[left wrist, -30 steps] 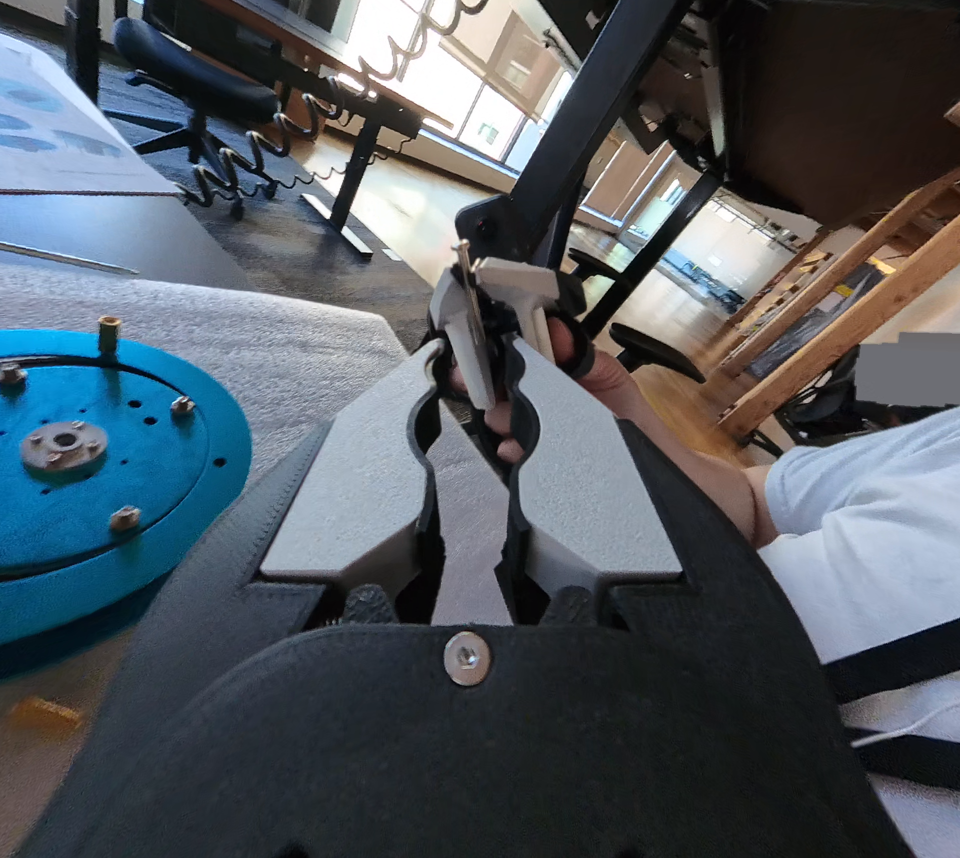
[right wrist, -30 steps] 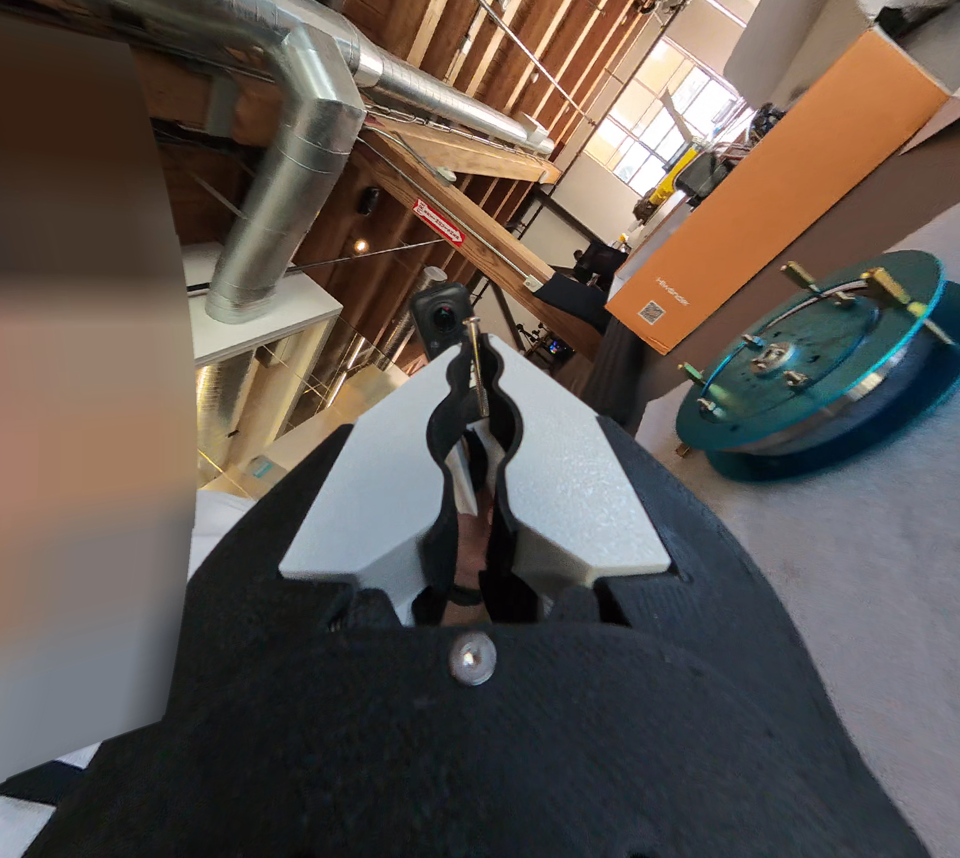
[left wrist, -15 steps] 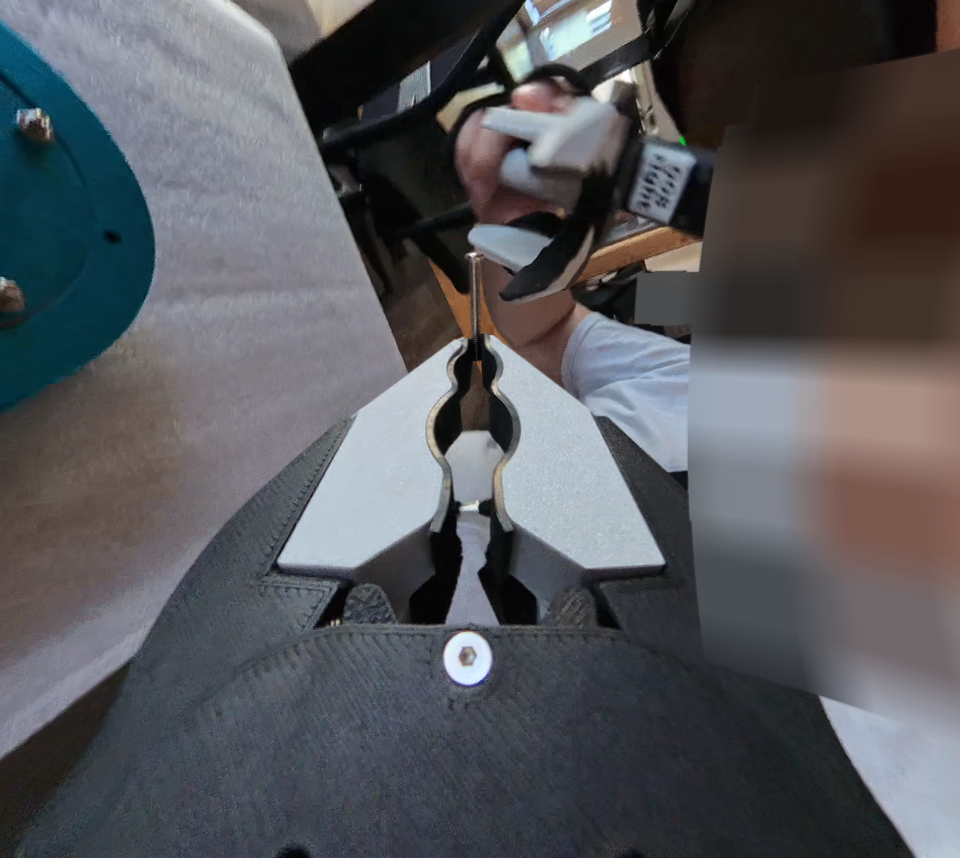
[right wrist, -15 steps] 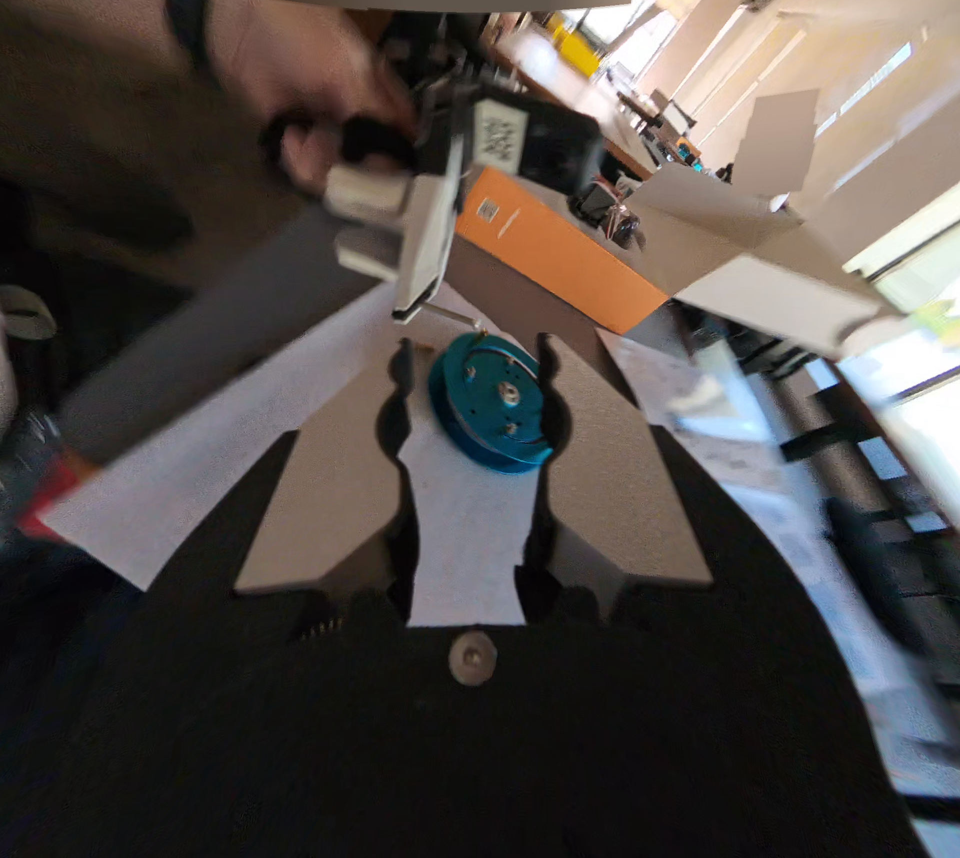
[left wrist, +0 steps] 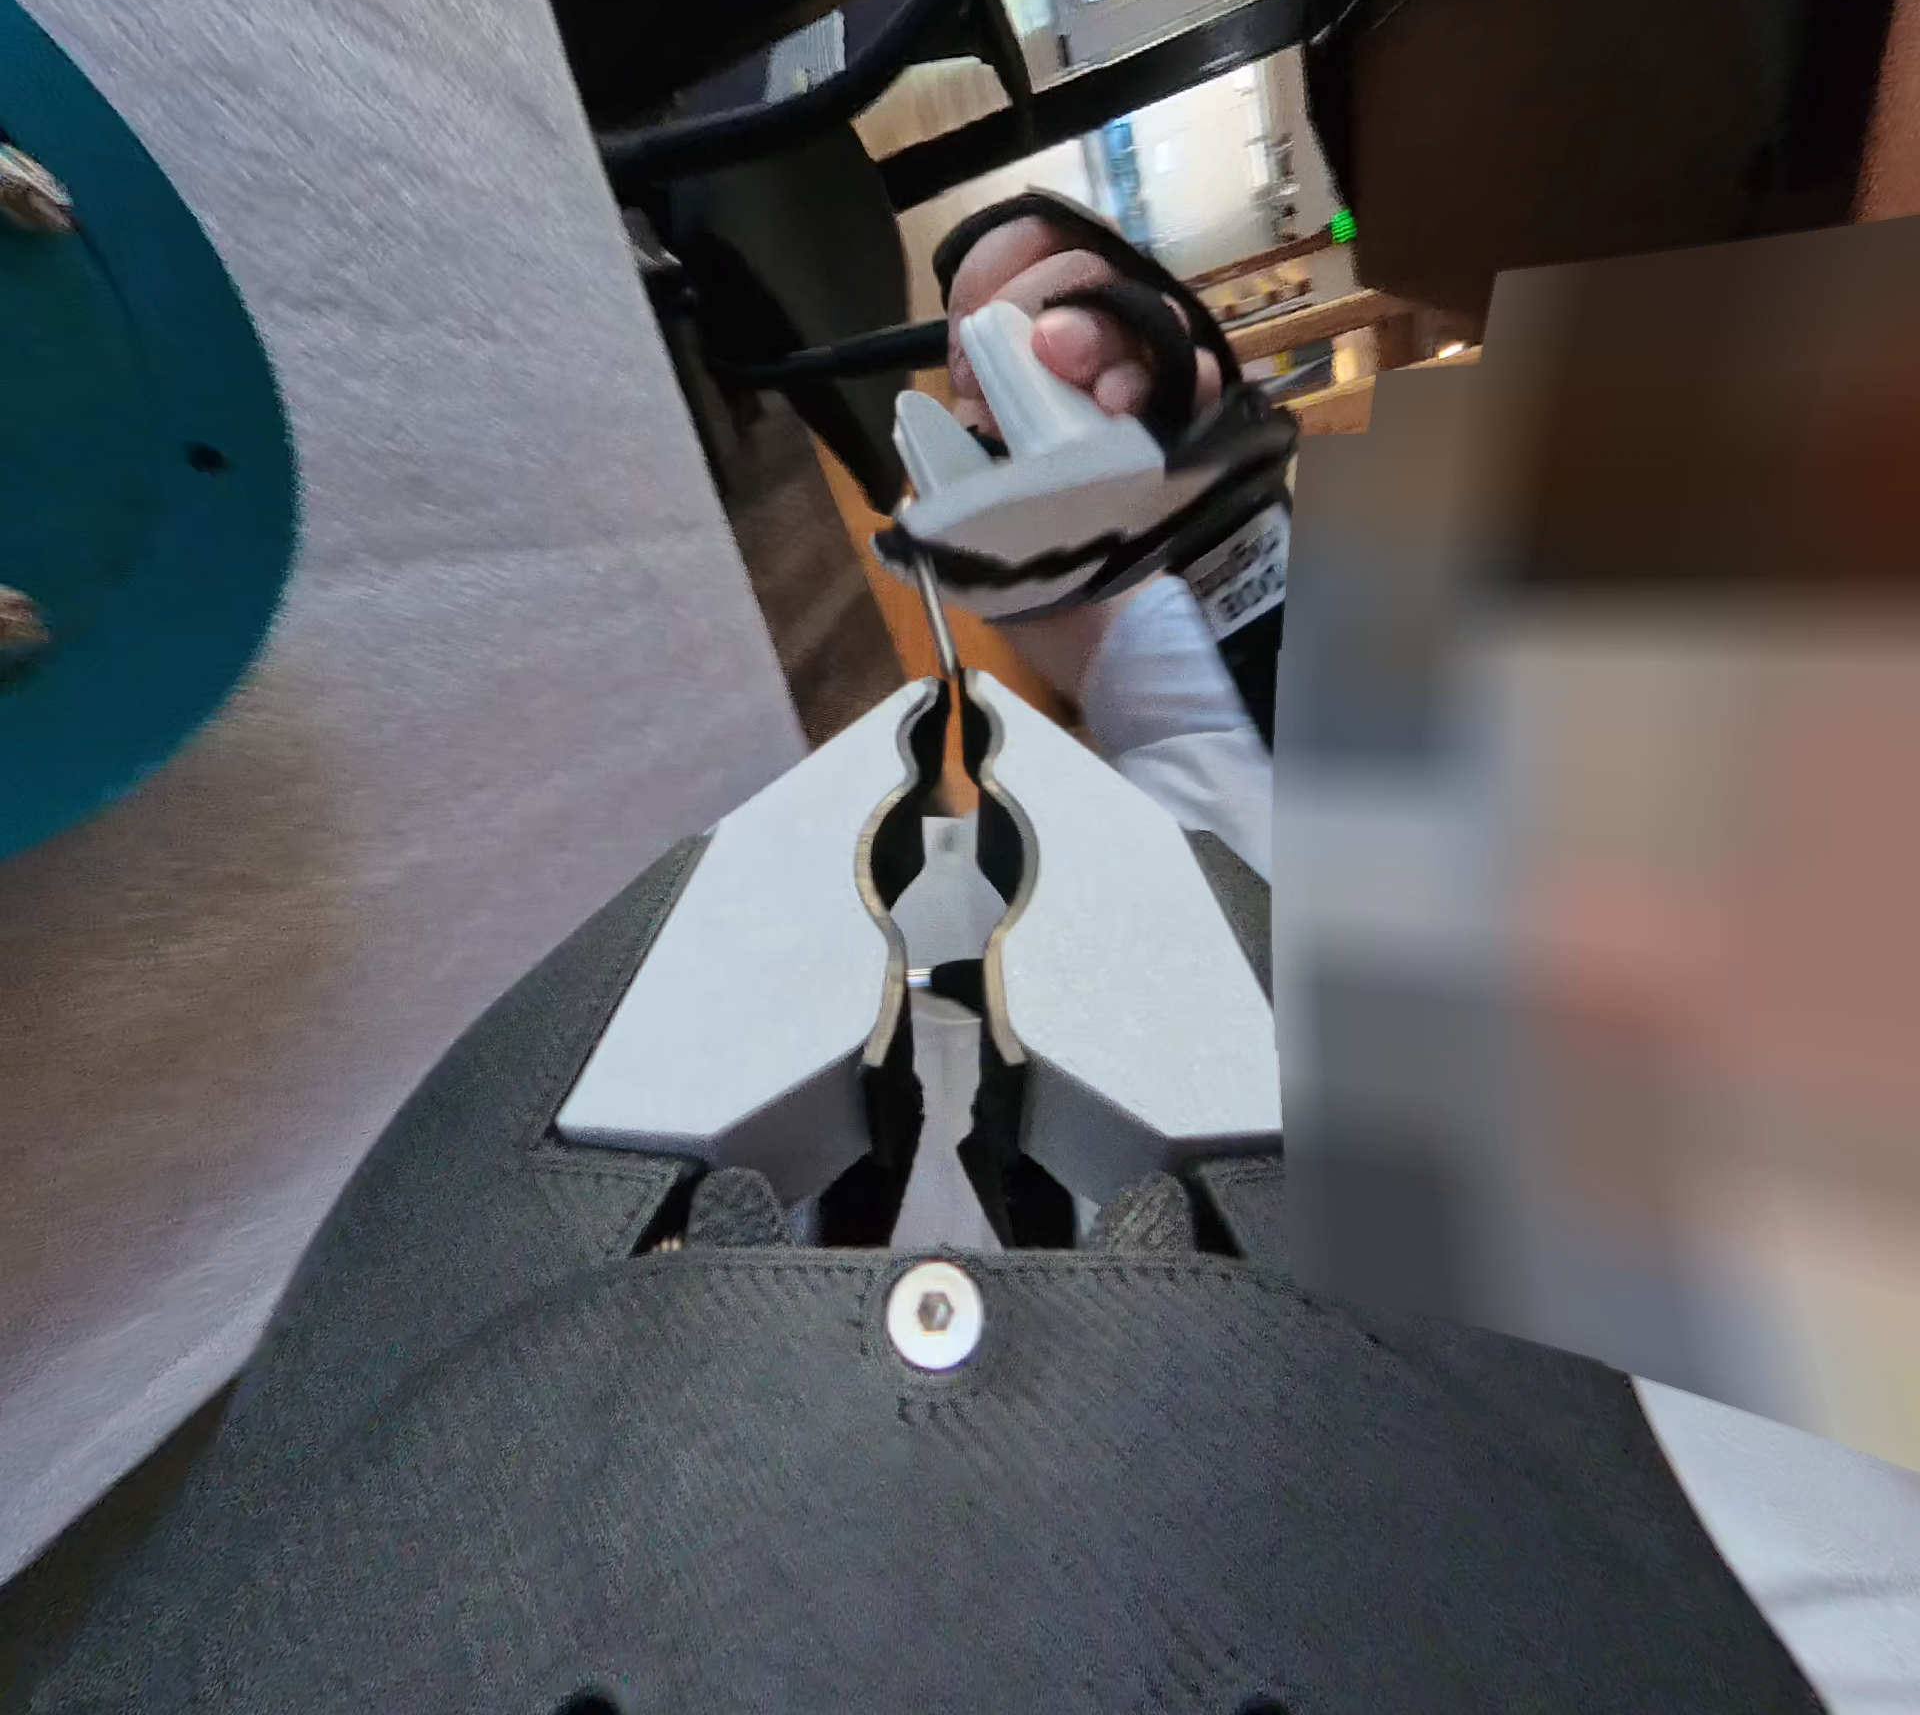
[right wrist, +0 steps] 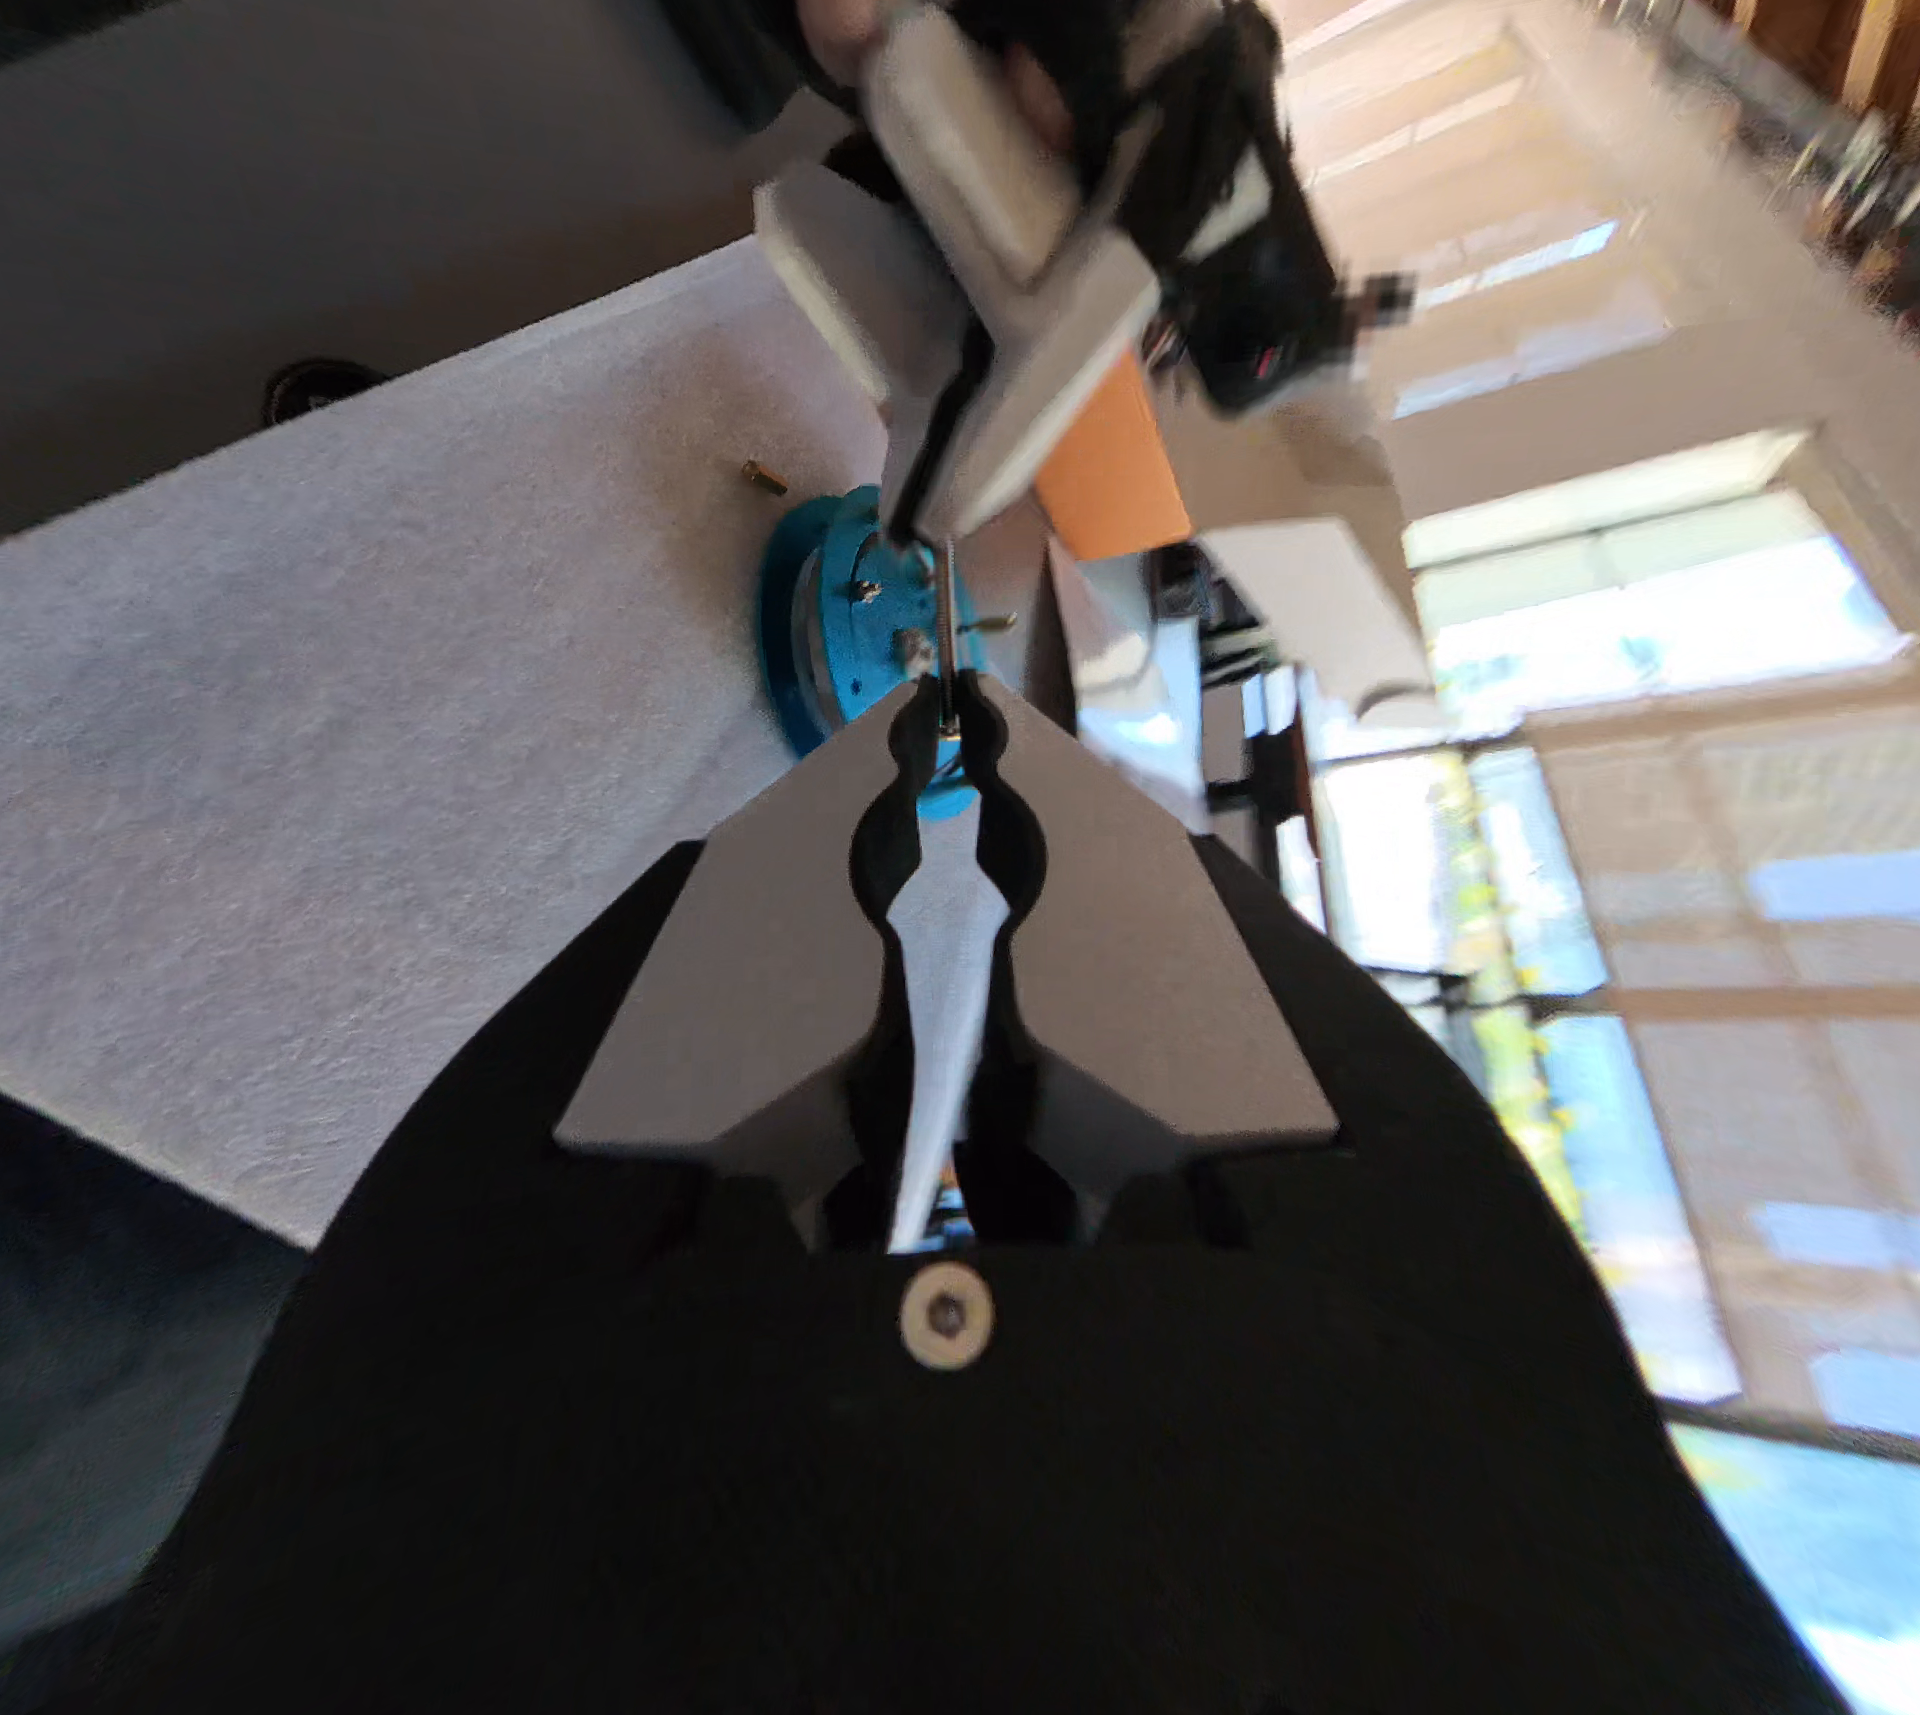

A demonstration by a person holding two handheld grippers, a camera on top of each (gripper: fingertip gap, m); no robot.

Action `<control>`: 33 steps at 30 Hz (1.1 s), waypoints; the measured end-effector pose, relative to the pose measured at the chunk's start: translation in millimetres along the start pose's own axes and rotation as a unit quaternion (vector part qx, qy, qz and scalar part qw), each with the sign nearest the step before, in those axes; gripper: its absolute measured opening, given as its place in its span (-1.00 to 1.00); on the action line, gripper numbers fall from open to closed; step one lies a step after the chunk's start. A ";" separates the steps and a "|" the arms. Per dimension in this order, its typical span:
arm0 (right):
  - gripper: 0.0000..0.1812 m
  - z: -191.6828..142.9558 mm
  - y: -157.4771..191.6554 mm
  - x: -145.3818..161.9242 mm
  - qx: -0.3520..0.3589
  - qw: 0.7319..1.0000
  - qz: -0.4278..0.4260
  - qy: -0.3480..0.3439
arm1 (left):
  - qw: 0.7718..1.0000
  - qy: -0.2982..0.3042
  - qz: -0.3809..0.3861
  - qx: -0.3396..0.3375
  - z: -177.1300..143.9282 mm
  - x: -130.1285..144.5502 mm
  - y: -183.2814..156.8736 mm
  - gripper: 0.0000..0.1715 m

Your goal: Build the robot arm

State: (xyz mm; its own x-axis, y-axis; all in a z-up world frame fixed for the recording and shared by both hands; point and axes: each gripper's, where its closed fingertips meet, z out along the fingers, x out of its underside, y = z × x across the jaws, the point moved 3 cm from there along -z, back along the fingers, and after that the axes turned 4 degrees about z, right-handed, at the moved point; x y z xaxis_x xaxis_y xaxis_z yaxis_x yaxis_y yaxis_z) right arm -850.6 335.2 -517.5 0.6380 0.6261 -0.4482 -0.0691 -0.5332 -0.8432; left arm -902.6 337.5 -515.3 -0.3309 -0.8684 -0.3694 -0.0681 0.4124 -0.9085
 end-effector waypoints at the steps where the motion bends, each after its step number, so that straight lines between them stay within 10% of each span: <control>1: -0.98 -0.1 -0.4 11.1 -0.004 0.998 0.054 0.016 | 0.999 0.000 0.041 -0.035 -6.3 -0.8 6.0 -1.00; 4: -0.99 -1.2 3.3 42.3 -0.017 0.978 0.205 0.026 | 0.936 0.020 0.240 -0.256 -31.1 -6.4 35.0 -0.86; 8: -0.99 -2.2 2.7 58.3 -0.015 0.946 0.324 0.016 | 0.696 0.060 0.492 -0.520 -45.9 -33.0 52.7 -0.25; 10: -0.99 -4.7 1.2 57.8 -0.006 0.936 0.353 0.002 | 0.602 0.105 0.554 -0.565 -33.8 -35.4 58.4 -0.32; 33: -0.98 -5.6 16.4 75.8 -0.026 0.881 0.472 0.003 | 0.562 0.206 0.534 -0.597 -12.0 -39.2 88.3 -0.51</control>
State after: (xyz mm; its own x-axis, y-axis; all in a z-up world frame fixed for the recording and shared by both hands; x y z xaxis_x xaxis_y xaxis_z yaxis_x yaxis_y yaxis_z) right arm -799.1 370.8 -563.6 0.3189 -0.1140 -0.9409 -0.5355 -0.8408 -0.0797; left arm -906.9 411.3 -578.7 -0.9559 0.0871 -0.2806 -0.1254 0.7426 0.6579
